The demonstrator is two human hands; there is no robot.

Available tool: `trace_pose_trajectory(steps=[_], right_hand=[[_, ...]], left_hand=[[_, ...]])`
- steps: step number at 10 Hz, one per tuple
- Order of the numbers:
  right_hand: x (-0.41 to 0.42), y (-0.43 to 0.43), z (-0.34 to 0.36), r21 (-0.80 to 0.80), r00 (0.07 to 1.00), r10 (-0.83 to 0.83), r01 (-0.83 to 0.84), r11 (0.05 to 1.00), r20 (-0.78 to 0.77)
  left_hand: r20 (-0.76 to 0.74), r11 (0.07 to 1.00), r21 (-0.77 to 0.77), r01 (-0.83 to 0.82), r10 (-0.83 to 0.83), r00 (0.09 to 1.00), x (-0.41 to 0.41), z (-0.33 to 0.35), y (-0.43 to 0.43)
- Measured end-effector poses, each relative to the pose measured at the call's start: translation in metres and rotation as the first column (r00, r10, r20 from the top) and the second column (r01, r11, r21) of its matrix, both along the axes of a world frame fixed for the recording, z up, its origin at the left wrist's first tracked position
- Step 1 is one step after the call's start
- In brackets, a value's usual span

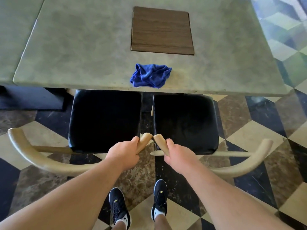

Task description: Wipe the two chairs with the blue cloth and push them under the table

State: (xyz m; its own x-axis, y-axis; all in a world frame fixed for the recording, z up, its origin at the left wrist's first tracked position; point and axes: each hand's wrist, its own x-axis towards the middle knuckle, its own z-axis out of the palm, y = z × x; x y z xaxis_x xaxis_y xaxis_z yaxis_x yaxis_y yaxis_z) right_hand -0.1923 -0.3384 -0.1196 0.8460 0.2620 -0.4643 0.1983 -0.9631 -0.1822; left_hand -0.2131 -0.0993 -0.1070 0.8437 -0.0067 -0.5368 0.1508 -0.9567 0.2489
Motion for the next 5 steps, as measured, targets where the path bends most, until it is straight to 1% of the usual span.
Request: trace_pose_trajectory(steps=[2,3,4,5], right_hand=[[-0.002,-0.001,0.003,0.045,1.0,-0.004,0.003,0.999,0.023],[-0.002,-0.002,0.005,0.032,0.999,0.037,-0.038,0.999,0.039],[0.002,0.0,0.015,-0.019,0.992,0.072,-0.07,0.997,0.105],[0.004,0.01,0.034,-0.04,0.985,0.068,-0.062,0.997,0.158]], left_hand=[[-0.001,1.0,0.012,0.006,-0.006,1.0,0.001,0.005,-0.001],[0.002,1.0,0.014,0.006,-0.006,1.0,0.0,0.004,-0.003],[0.038,0.999,0.031,0.024,-0.025,0.999,0.0,0.01,-0.003],[0.131,0.994,0.077,0.078,-0.088,0.988,0.0,0.022,-0.008]])
